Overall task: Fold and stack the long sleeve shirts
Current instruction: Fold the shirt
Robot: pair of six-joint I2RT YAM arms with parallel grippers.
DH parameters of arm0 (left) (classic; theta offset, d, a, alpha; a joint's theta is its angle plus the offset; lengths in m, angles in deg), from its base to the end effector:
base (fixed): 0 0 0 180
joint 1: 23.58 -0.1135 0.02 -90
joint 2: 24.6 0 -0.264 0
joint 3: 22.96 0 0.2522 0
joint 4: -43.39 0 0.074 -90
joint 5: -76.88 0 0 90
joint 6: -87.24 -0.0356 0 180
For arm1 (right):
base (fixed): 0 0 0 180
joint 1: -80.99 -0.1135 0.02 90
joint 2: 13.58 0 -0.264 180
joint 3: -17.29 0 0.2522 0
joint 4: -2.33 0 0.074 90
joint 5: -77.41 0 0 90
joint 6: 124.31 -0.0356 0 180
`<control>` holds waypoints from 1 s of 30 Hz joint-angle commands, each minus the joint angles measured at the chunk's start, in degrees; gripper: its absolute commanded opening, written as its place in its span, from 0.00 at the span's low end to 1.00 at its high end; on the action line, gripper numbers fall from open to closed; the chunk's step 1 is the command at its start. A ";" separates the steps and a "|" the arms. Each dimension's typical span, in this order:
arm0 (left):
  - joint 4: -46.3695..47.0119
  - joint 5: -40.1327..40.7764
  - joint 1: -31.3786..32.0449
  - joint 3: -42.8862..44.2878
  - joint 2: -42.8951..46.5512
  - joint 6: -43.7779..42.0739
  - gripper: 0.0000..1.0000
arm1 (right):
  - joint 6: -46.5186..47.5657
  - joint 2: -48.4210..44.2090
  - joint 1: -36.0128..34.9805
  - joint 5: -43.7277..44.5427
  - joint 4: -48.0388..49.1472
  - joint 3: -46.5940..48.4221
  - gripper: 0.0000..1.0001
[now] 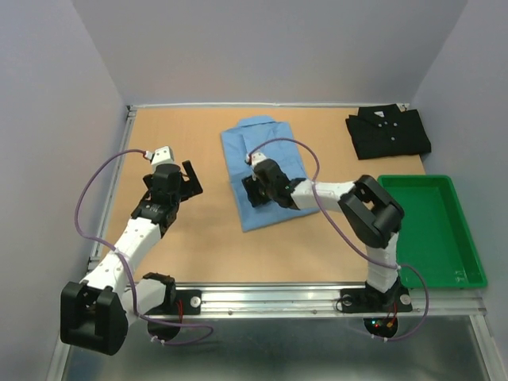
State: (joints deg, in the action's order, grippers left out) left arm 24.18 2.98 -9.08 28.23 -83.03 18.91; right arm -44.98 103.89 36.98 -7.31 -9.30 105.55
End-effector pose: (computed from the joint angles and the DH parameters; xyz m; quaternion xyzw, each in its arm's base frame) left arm 0.2240 -0.0477 0.2584 -0.1262 0.8355 -0.0487 0.5326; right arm 0.3221 0.3066 0.1531 -0.2422 0.8757 0.1536 0.3883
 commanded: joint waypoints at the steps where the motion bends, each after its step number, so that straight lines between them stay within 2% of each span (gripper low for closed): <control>1: 2.11 -4.14 -0.09 0.98 2.09 0.21 0.98 | 3.73 -10.63 -1.87 -2.47 -9.42 -15.29 0.61; 3: 2.29 -6.25 0.00 1.33 2.53 0.21 0.98 | 4.70 -19.16 -1.87 0.42 -12.40 -20.42 0.63; 5: 3.16 -8.09 0.17 2.12 2.10 0.48 0.98 | 4.53 -24.81 -1.87 7.09 -15.74 -24.22 0.64; 7: 4.13 -10.99 0.79 3.52 -0.27 1.53 0.98 | 3.74 -32.43 -1.61 11.66 -18.91 -25.54 0.66; 11: 6.77 -12.67 3.95 7.82 -7.47 2.32 0.97 | -2.49 -40.55 0.94 13.97 -21.20 -25.72 0.66; 15: 7.21 -11.79 9.39 14.94 -16.96 1.79 0.93 | -9.79 -43.29 4.89 13.80 -23.22 -27.03 0.66; 17: 7.56 -11.44 11.67 18.89 -25.02 1.62 0.88 | -13.29 -43.81 8.57 12.92 -23.49 -28.78 0.64; 18: 7.48 -11.35 12.12 20.13 -25.06 1.88 0.87 | -14.27 -43.82 8.59 12.22 -23.49 -29.32 0.62; 19: 7.39 -11.53 12.91 22.57 -28.98 2.23 0.82 | -15.68 -43.99 10.42 10.82 -23.49 -30.02 0.59; 23: 6.60 -11.35 15.02 28.04 -37.26 1.10 0.69 | -17.79 -43.91 12.28 8.87 -23.49 -31.69 0.50; 26: 5.72 -11.00 15.47 31.98 -43.59 0.48 0.64 | -19.55 -42.95 12.98 7.04 -23.49 -33.10 0.46; 30: 2.39 -9.16 15.47 36.04 -49.84 1.27 0.60 | -19.30 -39.78 13.16 6.41 -22.88 -33.63 0.45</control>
State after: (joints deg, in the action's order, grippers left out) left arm 29.64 -8.32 6.44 60.09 -131.03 20.35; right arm -62.49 61.90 49.71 0.40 -32.90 73.22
